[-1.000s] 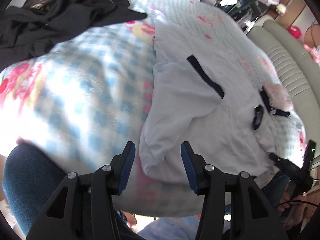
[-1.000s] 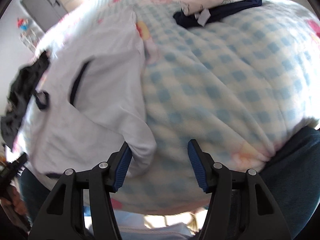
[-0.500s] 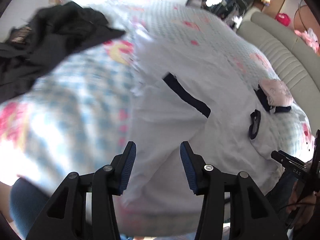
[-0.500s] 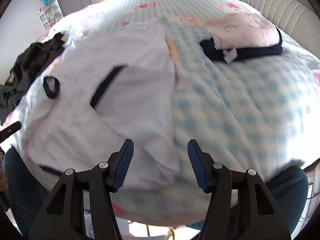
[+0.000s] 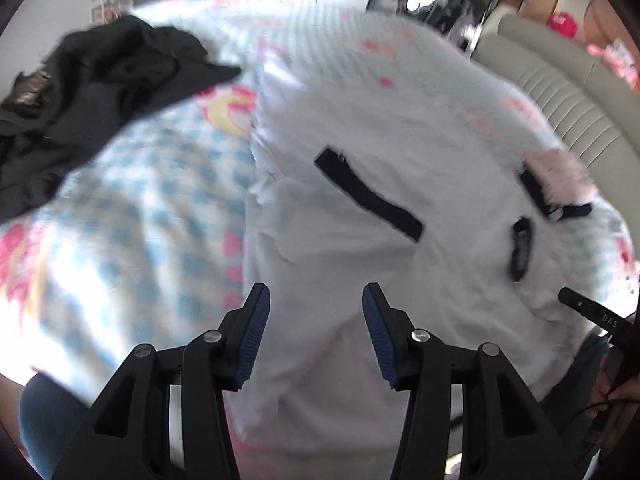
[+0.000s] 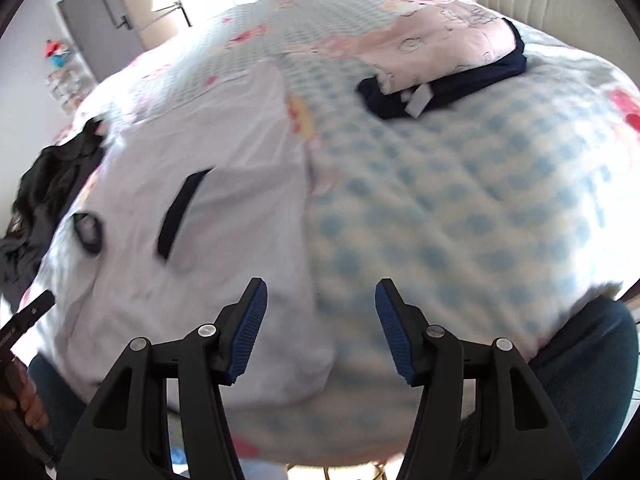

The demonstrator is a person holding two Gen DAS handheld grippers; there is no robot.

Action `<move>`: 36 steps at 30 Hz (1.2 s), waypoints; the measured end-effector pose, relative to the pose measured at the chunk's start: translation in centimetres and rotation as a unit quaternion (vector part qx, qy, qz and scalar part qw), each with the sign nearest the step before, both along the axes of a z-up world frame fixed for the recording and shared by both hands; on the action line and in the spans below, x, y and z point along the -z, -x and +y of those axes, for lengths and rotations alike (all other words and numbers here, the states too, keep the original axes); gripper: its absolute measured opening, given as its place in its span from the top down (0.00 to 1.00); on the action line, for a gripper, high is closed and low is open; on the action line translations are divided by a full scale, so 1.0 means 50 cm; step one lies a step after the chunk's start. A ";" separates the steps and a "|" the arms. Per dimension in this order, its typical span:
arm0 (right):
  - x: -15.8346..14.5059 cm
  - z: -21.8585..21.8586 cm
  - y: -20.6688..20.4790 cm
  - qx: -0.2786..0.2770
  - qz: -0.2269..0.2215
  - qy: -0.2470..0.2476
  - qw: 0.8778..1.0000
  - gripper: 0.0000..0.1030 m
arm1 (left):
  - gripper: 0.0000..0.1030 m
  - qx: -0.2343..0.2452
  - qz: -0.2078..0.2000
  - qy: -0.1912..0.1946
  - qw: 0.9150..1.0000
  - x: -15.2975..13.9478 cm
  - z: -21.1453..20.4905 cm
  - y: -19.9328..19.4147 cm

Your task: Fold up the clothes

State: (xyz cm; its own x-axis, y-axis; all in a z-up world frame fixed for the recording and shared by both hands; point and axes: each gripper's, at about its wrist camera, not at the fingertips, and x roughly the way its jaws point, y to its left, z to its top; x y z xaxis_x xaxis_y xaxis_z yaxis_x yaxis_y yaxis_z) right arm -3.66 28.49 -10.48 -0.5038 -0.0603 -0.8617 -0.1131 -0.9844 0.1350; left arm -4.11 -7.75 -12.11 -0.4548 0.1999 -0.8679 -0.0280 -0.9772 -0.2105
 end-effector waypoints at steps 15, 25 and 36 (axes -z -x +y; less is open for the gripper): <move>-0.009 0.007 -0.071 -0.007 0.011 0.017 1.000 0.44 | 0.47 -0.066 -0.008 -0.126 0.990 -0.010 -0.081 -0.109; 0.047 0.023 -0.092 -0.016 -0.062 0.089 0.994 0.60 | 0.50 -0.165 -0.027 -0.155 0.974 0.033 -0.131 -0.170; 0.039 0.031 -0.085 -0.032 -0.052 0.092 0.994 0.60 | 0.55 -0.121 -0.023 -0.119 0.985 0.021 -0.114 -0.162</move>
State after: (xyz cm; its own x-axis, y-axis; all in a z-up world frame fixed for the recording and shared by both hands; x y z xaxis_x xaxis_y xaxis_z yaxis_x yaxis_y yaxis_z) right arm 0.59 30.07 -12.42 -0.4026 -0.2508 -0.8803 -0.0730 -0.9499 0.3040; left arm 4.00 -13.44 -13.15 -0.4757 0.2910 -0.8301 0.2137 -0.8772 -0.4300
